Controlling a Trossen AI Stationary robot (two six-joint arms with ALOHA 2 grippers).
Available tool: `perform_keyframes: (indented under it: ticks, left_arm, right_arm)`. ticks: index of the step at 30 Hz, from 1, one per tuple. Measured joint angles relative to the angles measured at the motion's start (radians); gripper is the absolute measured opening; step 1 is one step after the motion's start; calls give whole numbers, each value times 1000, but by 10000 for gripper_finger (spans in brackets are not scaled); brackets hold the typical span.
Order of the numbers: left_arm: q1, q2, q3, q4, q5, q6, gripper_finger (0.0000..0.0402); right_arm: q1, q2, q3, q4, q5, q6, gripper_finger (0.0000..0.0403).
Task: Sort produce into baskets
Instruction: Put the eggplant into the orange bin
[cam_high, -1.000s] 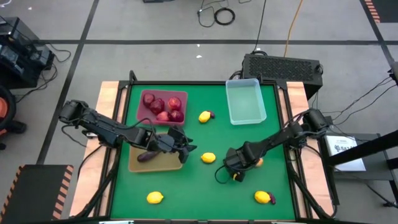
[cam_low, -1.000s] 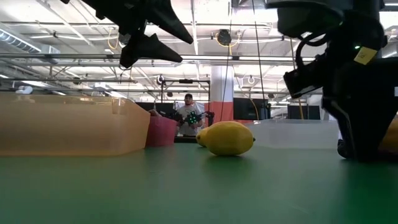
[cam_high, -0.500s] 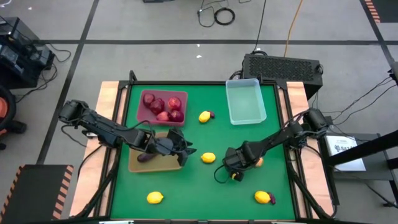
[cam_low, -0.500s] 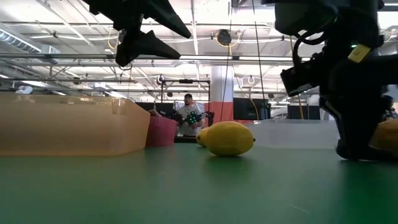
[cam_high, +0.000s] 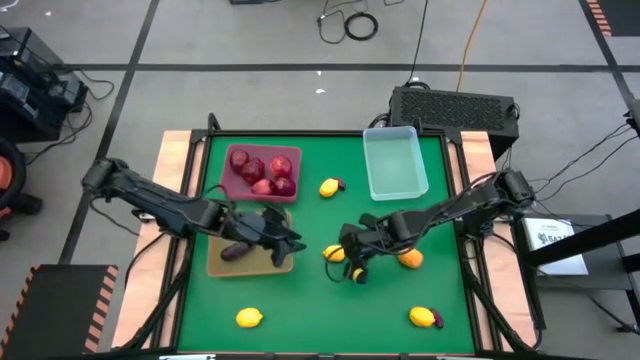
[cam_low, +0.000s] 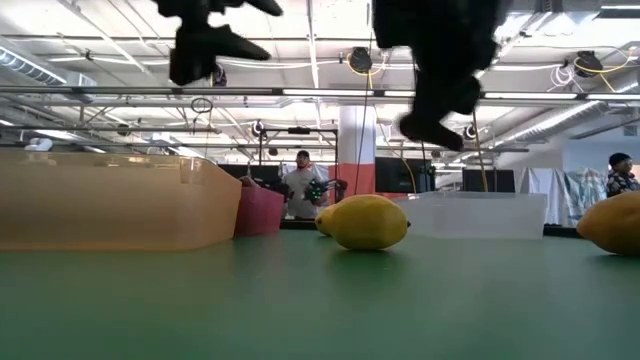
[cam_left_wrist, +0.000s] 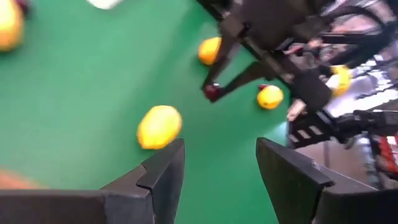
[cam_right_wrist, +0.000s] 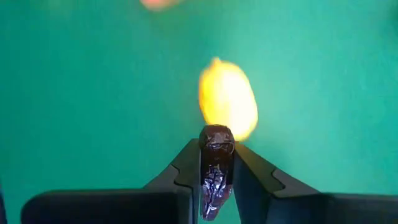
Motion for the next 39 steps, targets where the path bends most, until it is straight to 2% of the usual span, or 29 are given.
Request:
perform_keyframes:
  ticks: [5,11,18,22,26,30,39]
  left_arm:
    - [-9,-138,0,-233,-84,-7,205]
    - [-32,-260,0,-452,-189,-58,205]
    - [-37,-294,0,-606,-214,-26,205]
    - [-37,-295,0,-701,-213,0,205]
    - [-37,-294,0,-774,-227,0,205]
    - [-36,-294,0,-777,-255,2,205]
    - [-36,-278,-1,-765,-292,-1,205]
  right_arm:
    - [-47,2,4,220,13,-86,61]
    - [-97,54,5,596,9,-209,61]
    - [-131,216,5,1011,6,-290,61]
    - [-133,300,8,1164,3,-279,61]
    - [-124,349,42,1145,4,-280,66]
    - [-118,379,106,1080,4,-292,85]
    - [-127,399,192,912,11,-333,170]
